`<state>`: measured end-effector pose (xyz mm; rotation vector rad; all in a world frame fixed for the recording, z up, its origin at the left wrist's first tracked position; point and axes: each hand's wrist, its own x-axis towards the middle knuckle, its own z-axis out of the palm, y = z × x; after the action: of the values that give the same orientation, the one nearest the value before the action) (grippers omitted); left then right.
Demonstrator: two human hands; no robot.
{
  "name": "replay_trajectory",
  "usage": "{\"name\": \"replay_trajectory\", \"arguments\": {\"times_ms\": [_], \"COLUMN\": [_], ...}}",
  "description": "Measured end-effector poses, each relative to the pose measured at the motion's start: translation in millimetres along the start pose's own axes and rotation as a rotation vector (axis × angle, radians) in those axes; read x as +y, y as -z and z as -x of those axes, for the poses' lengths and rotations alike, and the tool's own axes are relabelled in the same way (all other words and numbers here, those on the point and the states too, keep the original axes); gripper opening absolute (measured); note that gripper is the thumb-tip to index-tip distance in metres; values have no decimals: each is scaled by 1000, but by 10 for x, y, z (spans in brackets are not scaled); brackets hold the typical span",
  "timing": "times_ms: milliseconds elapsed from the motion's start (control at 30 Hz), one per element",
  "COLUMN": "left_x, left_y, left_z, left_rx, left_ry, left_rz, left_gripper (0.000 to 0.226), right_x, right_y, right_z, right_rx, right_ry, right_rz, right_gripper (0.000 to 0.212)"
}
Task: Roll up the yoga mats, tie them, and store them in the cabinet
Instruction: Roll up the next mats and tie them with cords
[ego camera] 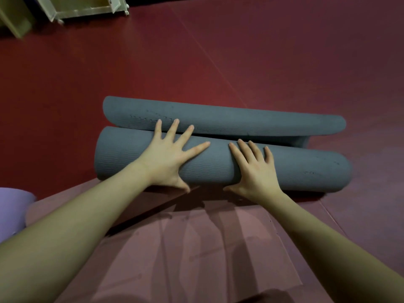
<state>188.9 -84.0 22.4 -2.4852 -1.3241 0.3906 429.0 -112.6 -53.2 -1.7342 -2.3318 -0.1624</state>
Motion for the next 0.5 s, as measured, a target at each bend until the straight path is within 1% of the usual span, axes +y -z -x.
{"name": "replay_trajectory", "arguments": {"times_ms": [100,300,400,500], "left_x": [23,85,275,528], "left_y": [26,169,252,335], "left_z": [12,105,254,405], "left_rx": [-26,-84,-100,-118], "left_ry": [-5,-24,-47,-84], "left_rz": [-42,70,108,130], "left_gripper": [125,115,115,115], "right_x": [8,50,79,107], "right_y": [44,369,537,625], "right_z": [10,143,388,743], "right_rx": [2,-32,-53,-110], "right_ry": [15,42,52,25], "right_rz": [-17,-36,-24,-23], "right_gripper": [122,116,115,113]}}
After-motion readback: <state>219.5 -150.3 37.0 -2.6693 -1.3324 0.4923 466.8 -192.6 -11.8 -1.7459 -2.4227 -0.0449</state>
